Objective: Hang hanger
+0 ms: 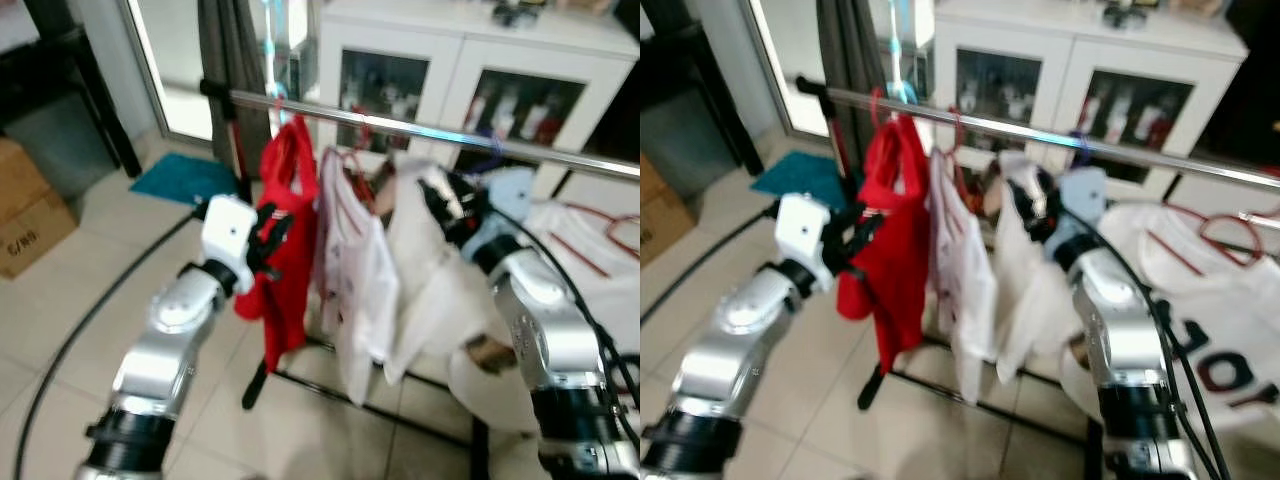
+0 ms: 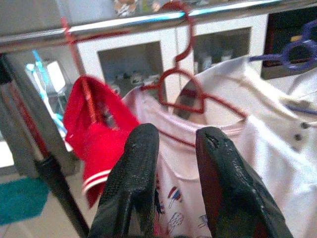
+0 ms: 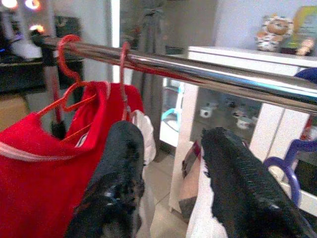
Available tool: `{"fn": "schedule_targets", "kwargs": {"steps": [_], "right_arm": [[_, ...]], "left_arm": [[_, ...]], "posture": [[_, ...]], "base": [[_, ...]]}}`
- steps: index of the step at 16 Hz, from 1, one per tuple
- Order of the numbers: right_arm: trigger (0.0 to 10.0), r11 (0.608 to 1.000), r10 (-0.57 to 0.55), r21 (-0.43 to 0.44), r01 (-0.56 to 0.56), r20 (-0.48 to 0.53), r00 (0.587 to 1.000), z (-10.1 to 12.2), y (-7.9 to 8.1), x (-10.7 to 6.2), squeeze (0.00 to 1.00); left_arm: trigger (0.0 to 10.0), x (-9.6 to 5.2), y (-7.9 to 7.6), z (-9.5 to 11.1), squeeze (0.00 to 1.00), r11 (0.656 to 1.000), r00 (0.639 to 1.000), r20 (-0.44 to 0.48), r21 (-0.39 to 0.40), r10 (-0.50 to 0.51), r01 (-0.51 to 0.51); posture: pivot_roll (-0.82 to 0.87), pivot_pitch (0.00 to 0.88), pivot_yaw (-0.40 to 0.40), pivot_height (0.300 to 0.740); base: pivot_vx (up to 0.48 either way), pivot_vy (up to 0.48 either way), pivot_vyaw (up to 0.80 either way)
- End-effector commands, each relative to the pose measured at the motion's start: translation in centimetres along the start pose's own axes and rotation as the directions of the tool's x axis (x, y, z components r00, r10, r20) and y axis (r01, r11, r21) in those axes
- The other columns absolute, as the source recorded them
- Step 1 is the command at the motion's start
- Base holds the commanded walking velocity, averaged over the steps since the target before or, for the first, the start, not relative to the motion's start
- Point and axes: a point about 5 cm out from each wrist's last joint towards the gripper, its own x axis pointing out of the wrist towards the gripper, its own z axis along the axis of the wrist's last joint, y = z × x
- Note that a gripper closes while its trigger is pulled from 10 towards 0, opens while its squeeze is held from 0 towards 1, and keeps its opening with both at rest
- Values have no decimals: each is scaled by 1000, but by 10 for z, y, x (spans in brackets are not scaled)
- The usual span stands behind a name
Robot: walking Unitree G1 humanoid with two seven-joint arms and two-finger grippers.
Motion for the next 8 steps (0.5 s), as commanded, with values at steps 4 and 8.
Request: {"fn": "schedule_targets", "kwargs": {"steps": [4, 8], "right_arm": [[10000, 997, -72, -30, 69, -103, 992, 0, -20, -1, 1000], [10000, 994, -77, -93, 58, -211, 974, -4, -35, 6, 1000]], "left_arm": [[10000, -8, -13, 2, 0, 976, 977, -17, 31, -214, 215], [10000, -17, -15, -2, 0, 940, 939, -70, 38, -336, 339]], "posture": [[-31, 0, 24, 740], [-25, 0, 24, 740]], "base": [[0, 0, 0], [0, 0, 0]]}}
